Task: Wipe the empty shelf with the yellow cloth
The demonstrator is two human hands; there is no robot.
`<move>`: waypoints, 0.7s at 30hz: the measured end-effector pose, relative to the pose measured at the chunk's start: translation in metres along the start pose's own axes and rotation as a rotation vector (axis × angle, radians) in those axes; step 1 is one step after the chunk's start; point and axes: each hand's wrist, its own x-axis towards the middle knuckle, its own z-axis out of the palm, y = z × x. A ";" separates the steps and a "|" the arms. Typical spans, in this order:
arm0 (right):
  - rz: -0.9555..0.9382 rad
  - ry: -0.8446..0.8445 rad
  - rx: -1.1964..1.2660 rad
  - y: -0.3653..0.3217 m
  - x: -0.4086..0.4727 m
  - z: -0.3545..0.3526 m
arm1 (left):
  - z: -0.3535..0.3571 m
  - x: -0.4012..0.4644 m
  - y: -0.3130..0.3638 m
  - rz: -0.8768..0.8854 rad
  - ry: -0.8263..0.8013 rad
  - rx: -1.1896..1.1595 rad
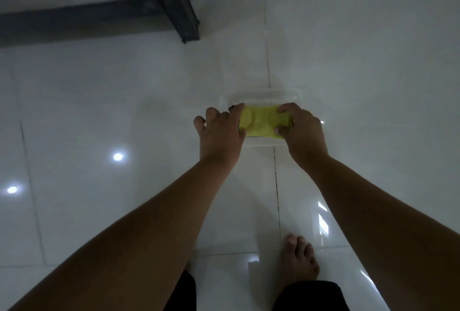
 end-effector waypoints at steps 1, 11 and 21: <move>-0.009 0.002 -0.020 0.000 0.001 0.001 | 0.002 0.001 -0.001 0.012 0.004 0.026; -0.139 0.077 -0.435 0.012 0.009 0.014 | 0.013 0.009 -0.010 0.114 0.126 0.149; -0.165 0.010 -0.516 0.006 0.005 0.007 | 0.006 0.008 -0.008 0.112 0.039 0.168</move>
